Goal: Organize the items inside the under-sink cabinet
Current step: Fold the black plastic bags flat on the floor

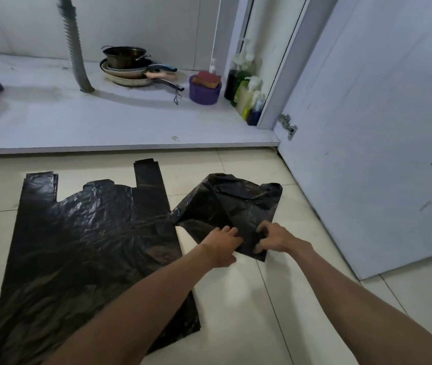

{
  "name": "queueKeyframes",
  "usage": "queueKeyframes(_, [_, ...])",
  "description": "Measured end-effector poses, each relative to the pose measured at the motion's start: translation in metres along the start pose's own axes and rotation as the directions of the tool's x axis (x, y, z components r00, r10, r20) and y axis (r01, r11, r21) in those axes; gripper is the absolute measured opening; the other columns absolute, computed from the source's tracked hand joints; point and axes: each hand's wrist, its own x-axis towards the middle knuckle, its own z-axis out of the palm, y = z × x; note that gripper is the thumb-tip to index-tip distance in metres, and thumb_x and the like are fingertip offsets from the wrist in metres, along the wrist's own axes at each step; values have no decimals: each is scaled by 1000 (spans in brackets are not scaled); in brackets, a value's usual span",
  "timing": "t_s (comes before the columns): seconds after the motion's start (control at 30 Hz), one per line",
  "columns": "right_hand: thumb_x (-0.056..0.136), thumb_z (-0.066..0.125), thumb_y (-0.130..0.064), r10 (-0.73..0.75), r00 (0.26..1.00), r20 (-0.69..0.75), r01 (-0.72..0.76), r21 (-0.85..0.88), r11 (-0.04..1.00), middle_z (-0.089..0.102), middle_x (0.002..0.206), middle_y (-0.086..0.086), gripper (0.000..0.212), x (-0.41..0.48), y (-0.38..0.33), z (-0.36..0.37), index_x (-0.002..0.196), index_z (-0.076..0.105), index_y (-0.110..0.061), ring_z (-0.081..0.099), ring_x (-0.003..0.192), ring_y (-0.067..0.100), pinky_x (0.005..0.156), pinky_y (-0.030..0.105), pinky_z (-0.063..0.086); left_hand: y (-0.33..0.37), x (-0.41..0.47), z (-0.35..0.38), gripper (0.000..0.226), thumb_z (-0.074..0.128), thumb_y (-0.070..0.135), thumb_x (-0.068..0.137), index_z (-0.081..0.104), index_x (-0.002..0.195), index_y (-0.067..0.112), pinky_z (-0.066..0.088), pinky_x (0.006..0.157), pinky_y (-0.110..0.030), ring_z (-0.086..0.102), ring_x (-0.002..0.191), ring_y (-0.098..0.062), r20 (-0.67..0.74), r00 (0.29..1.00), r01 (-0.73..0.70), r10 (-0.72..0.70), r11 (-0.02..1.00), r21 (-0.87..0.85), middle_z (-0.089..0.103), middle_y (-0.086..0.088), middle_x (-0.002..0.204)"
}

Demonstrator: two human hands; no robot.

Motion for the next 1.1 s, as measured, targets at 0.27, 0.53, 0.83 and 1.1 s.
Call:
queueKeyframes(0.27, [56, 85, -59, -31, 999, -13, 29, -99, 995, 40, 128, 4, 90, -6, 11, 12, 131, 44, -33, 41, 119, 25, 101, 43, 43, 17, 27, 7, 47, 50, 18, 90, 44, 136, 13, 31, 104, -40, 39, 124, -26, -54, 991, 126, -121, 987, 104, 45, -6, 135])
queueKeyframes(0.53, [87, 63, -30, -148, 874, -462, 144, -44, 989, 66, 105, 3, 18, -9, -1, -15, 105, 65, -31, 61, 100, 31, 74, 33, 43, -1, 56, -64, 26, 42, 19, 94, 47, 117, 8, 36, 97, -40, 46, 112, -27, -250, 913, 238, -322, 919, -315, 52, -10, 119])
queueKeyframes(0.83, [85, 67, -27, -201, 784, -588, 284, 50, 958, 62, 76, -5, 7, -40, -67, -140, 79, 64, -28, 60, 86, 24, 83, 39, 47, -37, 47, -157, 68, 69, 35, 73, 42, 134, 21, 41, 99, -45, 50, 116, -27, -305, 885, 202, -353, 879, -432, 55, -5, 125])
queueKeyframes(1.1, [84, 71, -34, -342, 679, -650, 392, -74, 917, 67, 89, -2, 12, -66, -121, -198, 87, 67, -24, 63, 90, 27, 81, 41, 50, -58, 15, -218, 21, 70, 30, 82, 69, 101, 21, 53, 83, -38, 64, 90, -23, -404, 753, 154, -520, 736, -660, 70, -2, 94])
